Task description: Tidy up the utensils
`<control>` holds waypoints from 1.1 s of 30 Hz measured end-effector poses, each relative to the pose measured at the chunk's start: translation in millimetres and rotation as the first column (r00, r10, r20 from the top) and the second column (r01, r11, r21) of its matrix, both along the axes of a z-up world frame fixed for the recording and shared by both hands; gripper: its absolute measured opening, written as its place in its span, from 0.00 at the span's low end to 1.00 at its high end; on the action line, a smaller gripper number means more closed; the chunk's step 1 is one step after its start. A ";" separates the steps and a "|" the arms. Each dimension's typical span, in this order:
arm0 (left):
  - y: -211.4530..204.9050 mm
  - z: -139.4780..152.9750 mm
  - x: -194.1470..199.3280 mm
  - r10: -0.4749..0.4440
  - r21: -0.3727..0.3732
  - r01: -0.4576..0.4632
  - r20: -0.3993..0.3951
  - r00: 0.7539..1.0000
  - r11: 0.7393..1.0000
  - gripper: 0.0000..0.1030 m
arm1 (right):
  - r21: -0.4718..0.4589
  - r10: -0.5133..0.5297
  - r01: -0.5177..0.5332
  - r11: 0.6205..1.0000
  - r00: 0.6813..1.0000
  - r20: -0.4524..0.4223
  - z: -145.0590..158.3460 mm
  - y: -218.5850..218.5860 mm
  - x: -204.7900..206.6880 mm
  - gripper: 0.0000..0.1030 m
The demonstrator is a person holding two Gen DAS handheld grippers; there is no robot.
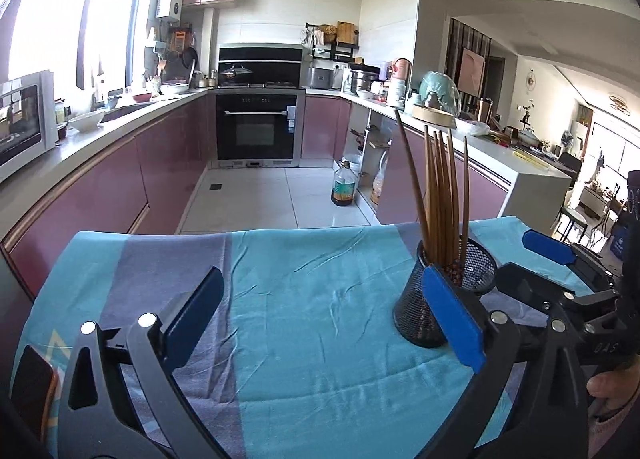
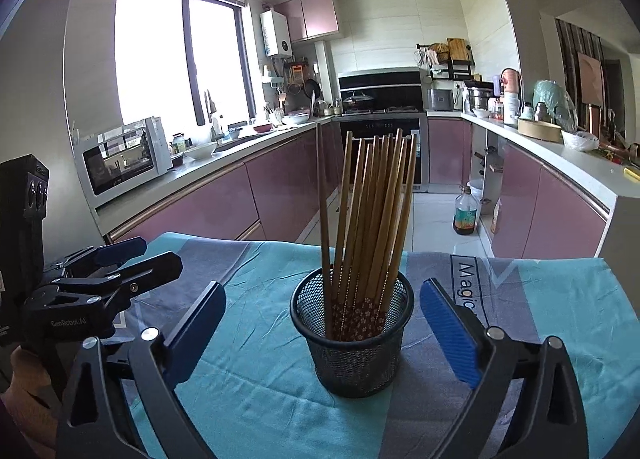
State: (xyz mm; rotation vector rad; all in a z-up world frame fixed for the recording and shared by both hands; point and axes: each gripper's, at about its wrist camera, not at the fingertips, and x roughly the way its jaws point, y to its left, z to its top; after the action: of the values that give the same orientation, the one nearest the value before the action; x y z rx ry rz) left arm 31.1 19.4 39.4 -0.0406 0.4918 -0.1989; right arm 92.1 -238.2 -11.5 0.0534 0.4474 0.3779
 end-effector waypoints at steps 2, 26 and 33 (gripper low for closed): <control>3.9 -1.1 -9.2 0.015 0.004 -0.015 0.013 1.000 1.000 0.95 | -0.009 -0.011 0.012 1.000 1.000 0.024 -1.1 5.2 -7.4 0.93; 34.1 -10.5 -83.3 0.141 0.002 -0.143 0.155 0.978 0.990 0.95 | -0.001 -0.050 0.050 0.999 0.990 0.129 -8.5 29.1 -58.1 0.93; 34.1 -8.1 -91.8 0.150 0.001 -0.153 0.168 0.974 0.988 0.95 | 0.006 -0.037 0.036 0.999 0.990 0.136 -5.7 31.8 -63.2 0.93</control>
State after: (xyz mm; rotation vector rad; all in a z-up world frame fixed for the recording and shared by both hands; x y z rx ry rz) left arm -60.7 53.5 31.4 -0.0476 0.3199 -0.0484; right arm 28.8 -206.4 -17.2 0.0389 0.3103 0.3438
